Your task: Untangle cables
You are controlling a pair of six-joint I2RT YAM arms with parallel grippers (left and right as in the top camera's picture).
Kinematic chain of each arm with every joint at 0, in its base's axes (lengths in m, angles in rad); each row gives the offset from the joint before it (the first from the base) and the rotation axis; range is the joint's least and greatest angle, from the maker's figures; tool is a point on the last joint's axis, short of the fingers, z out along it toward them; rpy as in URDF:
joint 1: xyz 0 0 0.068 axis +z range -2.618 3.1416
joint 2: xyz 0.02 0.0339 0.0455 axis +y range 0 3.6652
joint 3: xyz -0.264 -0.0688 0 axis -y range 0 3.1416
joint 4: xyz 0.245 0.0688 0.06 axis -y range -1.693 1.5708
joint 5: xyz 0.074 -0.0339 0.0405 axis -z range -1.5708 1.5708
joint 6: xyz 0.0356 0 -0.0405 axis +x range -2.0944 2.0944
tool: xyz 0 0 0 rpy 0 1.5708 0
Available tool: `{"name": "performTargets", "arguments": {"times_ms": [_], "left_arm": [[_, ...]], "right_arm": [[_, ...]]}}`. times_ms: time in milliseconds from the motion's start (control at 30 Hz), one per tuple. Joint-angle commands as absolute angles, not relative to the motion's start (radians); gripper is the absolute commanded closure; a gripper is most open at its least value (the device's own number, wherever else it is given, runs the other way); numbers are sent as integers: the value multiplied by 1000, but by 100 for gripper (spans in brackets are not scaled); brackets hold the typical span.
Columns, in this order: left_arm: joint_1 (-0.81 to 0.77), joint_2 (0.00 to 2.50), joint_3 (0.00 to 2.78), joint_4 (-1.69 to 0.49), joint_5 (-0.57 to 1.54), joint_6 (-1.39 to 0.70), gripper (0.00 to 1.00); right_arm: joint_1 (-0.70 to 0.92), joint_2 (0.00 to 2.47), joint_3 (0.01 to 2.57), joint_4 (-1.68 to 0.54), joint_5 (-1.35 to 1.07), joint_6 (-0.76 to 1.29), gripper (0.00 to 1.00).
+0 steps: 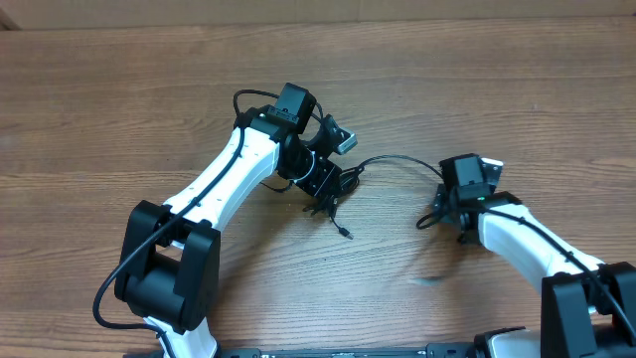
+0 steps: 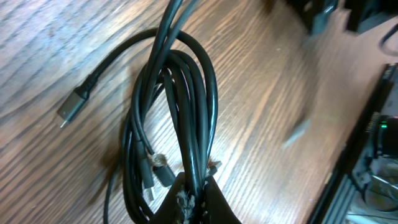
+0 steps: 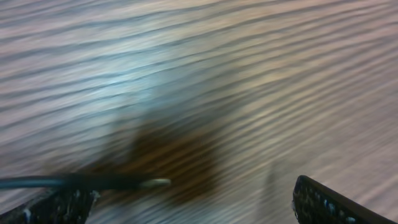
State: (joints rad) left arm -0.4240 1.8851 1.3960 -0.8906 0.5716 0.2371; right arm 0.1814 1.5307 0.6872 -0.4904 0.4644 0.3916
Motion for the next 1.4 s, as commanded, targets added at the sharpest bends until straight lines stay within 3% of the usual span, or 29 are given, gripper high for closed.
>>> {"name": "performTargets", "arguments": {"times_ms": [0,300,733,800,867,967,1133,1233,1367], "left_arm": [[-424,1891,1411,-892,509,232,96],[-438,1891,1411,-898,506,231,93],[-576,1891,1409,-910,505,197,88],[-601,1891,1409,-911,505,186,83],[-622,1891,1409,-910,505,186,64],[-645,1891,1409,-908,505,186,50],[-656,1891,1410,-910,490,181,46],[-628,1890,1428,-912,455,139,36],[-549,1890,1491,-927,505,84,29]], "right_arm": [[139,1534,757,-487,486,392,0],[130,1534,799,-493,120,392,0],[50,1534,799,-562,103,392,0],[20,1534,800,-566,44,392,0],[-10,1534,800,-567,-48,391,0],[-57,1534,801,-564,-217,391,0],[-97,1534,833,-580,-498,334,0],[-95,1534,885,-615,-655,283,0],[-92,1534,938,-645,-823,282,0]]}}
